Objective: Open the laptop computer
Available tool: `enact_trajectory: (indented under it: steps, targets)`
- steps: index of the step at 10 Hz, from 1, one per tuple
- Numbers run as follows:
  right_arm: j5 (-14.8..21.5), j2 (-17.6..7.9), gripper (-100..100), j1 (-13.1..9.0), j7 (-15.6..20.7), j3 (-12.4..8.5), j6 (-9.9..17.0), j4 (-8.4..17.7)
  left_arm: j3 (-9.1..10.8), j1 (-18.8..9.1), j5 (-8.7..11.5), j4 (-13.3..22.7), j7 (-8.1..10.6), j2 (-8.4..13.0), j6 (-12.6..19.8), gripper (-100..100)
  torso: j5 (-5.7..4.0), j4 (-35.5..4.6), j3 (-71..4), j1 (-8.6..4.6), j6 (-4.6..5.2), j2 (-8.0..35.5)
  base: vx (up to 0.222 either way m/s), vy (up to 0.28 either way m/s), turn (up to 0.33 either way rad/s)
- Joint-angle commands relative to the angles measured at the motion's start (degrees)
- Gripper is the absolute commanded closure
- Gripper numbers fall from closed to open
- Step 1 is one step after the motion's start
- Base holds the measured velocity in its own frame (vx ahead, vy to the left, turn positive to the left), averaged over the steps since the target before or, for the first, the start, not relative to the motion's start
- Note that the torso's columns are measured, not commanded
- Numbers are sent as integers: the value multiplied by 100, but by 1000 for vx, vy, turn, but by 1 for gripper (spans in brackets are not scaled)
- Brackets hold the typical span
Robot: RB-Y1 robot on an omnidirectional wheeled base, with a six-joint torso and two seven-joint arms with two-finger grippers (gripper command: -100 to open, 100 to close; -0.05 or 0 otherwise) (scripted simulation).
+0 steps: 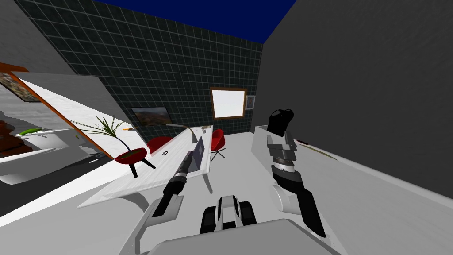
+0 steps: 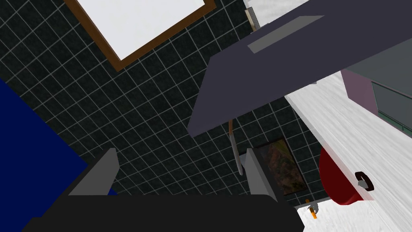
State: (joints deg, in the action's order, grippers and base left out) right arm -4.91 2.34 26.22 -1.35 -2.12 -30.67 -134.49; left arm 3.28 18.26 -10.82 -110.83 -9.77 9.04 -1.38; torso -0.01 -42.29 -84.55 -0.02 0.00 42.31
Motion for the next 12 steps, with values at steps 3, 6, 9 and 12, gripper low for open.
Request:
enact_trajectory:
  steps: [3, 6, 9, 12]
  targets:
    - [0, 0, 0, 0, 0, 0, 0, 0, 11, -44, -24, 134, -7, 140, 406, -100, 1, 1, -3, 5, 0, -4, 63, -20, -16]
    - [0, 0, 0, -1, 0, 0, 0, 0, -69, -552, -53, 683, 125, 243, 278, -100, -1, -5, 11, -5, 3, 16, -30, -34, 87]
    - [0, 0, 0, -1, 0, 0, 0, 0, -151, -966, -82, 1106, 257, 341, 114, -100, 2, 1, -3, 5, -3, -4, -36, -21, 95]
    - [0, 0, 0, -1, 0, 0, 0, 0, -232, -1310, -111, 1598, 390, 438, -50, -100, 6, 11, -13, 3, 10, -23, -19, -17, 44]
